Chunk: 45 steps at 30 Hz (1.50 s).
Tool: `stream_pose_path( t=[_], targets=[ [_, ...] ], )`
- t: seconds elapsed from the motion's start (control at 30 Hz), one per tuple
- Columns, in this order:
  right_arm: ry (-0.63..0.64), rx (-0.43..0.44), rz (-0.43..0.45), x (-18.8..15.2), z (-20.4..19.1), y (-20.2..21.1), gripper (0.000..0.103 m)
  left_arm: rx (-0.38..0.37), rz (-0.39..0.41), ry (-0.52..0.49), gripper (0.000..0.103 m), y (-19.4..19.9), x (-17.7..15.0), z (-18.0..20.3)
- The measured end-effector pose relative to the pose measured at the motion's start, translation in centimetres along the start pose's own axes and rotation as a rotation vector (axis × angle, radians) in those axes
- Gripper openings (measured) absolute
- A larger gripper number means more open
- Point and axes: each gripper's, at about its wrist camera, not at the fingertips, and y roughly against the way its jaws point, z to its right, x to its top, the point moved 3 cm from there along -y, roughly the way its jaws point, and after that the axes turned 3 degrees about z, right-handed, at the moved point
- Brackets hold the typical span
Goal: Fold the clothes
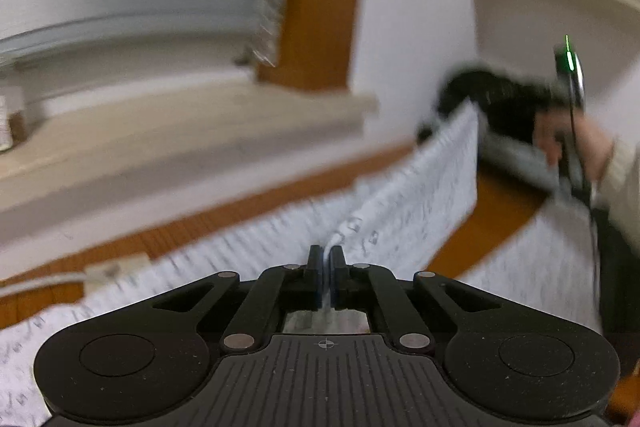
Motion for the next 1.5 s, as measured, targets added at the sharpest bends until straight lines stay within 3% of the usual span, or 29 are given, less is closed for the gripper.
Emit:
stream_pose_path(
  t=[0.1, 0.17, 0.27, 0.33, 0.43, 0.53, 0.67, 0.8, 0.9, 0.97, 1.03, 1.2, 1.37, 1.43, 1.5],
  targets=[
    [0.025, -0.032, -0.021, 0.2, -1.1, -1.9, 0.002, 0.053, -0.038, 0.038, 0.004, -1.6, 1.1, -1.8],
    [0.053, -0.048, -0.090, -0.5, -2.0, -3.3, 0.005, 0.082, -0.051, 0.042, 0.005, -1.9, 0.6, -2.2],
    [0.093, -0.049, -0.099, -1.7, -3.1, -3.4, 0.016, 0.125, -0.070, 0.048, 0.005, -2.4, -0.1, -2.9],
    [0.106, -0.019, -0.121, -2.5, -3.4, -3.1, 0.019, 0.136, -0.066, 0.042, 0.013, -1.7, -0.6, -2.8],
    [0.104, 0.022, -0.155, -3.5, -3.4, -2.2, 0.022, 0.168, -0.050, 0.011, 0.014, -0.1, -1.3, -2.1],
    [0.124, 0.075, -0.191, -4.8, -3.9, -1.3, 0.031, 0.145, -0.047, -0.014, 0.014, 1.6, -2.2, -0.9],
    [0.196, 0.139, -0.240, -7.1, -5.9, 0.0, 0.032, 0.087, -0.091, -0.057, 0.014, 2.2, -3.5, 1.4],
    [0.273, 0.235, -0.321, -9.5, -8.6, 0.9, 0.032, 0.053, -0.161, -0.104, 0.031, 0.6, -5.5, 3.4],
    [0.328, 0.298, -0.359, -11.2, -10.3, 1.8, 0.036, 0.063, -0.202, -0.142, 0.031, -0.8, -6.6, 4.1],
    [0.344, 0.353, -0.371, -12.0, -11.2, 2.5, 0.043, 0.073, -0.195, -0.143, 0.025, -0.9, -6.8, 3.9],
    [0.377, 0.398, -0.369, -12.6, -12.0, 3.2, 0.043, 0.081, -0.179, -0.130, 0.002, -0.7, -6.5, 3.3],
    [0.460, 0.470, -0.371, -13.5, -13.6, 3.9, 0.043, 0.095, -0.106, -0.080, 0.002, 0.7, -4.3, 1.5],
    [0.583, 0.447, -0.355, -14.1, -14.8, 3.7, 0.038, 0.073, -0.064, -0.042, 0.002, 2.0, -2.9, 0.8],
    [0.542, 0.446, -0.349, -13.2, -14.6, 3.3, 0.002, 0.054, -0.042, -0.023, 0.002, 2.5, -2.2, 0.6],
    [0.494, 0.416, -0.269, -11.2, -14.0, 3.5, 0.002, 0.029, -0.019, -0.002, 0.002, 2.8, -1.6, 0.3]
  ],
)
